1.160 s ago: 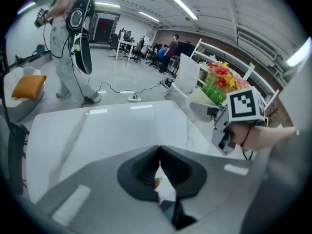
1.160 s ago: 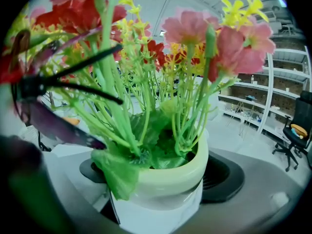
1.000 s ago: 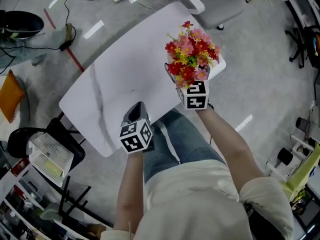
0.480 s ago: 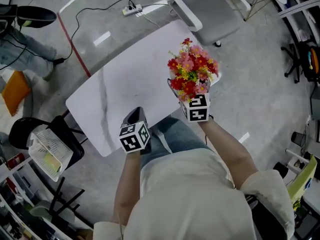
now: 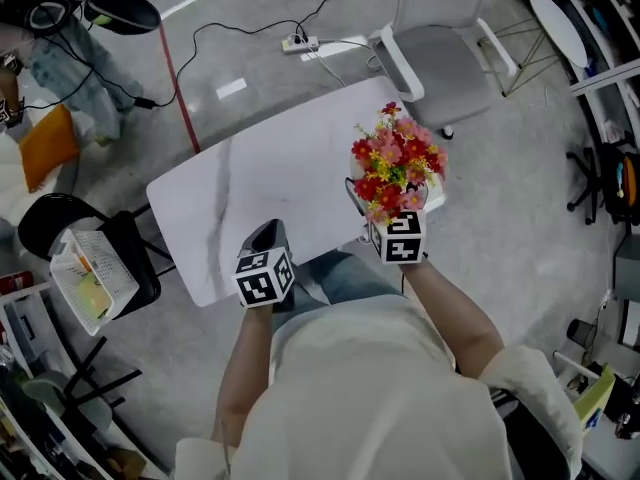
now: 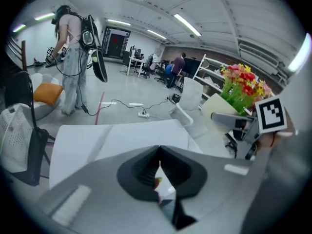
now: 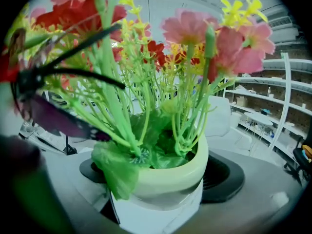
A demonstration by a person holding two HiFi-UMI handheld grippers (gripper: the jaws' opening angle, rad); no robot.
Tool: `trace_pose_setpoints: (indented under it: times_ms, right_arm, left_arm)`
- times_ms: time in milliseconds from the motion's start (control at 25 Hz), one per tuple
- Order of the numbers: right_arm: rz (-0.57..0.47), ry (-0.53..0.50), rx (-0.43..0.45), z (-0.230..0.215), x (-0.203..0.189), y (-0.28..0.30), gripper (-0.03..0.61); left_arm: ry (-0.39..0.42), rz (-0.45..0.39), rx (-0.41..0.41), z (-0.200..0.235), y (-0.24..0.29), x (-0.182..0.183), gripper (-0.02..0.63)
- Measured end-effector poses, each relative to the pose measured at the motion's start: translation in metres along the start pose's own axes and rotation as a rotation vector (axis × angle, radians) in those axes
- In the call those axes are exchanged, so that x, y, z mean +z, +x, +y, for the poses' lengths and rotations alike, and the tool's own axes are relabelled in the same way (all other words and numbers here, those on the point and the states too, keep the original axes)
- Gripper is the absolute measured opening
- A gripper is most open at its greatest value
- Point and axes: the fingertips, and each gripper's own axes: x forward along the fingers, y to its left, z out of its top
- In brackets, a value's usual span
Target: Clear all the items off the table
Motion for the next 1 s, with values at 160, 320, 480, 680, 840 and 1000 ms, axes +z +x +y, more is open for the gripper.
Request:
trace_pose_setpoints:
  times_ms: [160,320,480,680,840,1000]
  right_arm:
    - [-0.028,-0.037,0.04,0.021,0.025,-0.007,0.529]
    - [-0.024,-0.07,0.094,0.047,0.03,-0.007,0.529]
    - [-0.014,-0.129,0.17,0.081,0.036,-0.007,0.529]
    - [-0.027,-0.198,0.269,0.135,0.047,-0.007,0.529]
    - [-0.023,-0.219,0.326,0.191,0.048,-0.006,0.529]
    - [-0.011,-0.244,0.391,0.248,0.047,-0.009,0.529]
  left_arm:
    - [-0.036,-0.03,0.036,0.015,-0.014,0.002,0.008]
    - [-0.073,-0.062,0.073,0.033,-0.029,0.004,0.008]
    - [-0.12,-0.098,0.115,0.054,-0.047,0.003,0.008]
    - [-0.189,-0.153,0.169,0.09,-0.078,0.001,0.009]
    - [-0.216,-0.171,0.201,0.128,-0.108,-0.011,0.008]
    - [-0.264,-0.19,0.239,0.166,-0.14,-0.027,0.008]
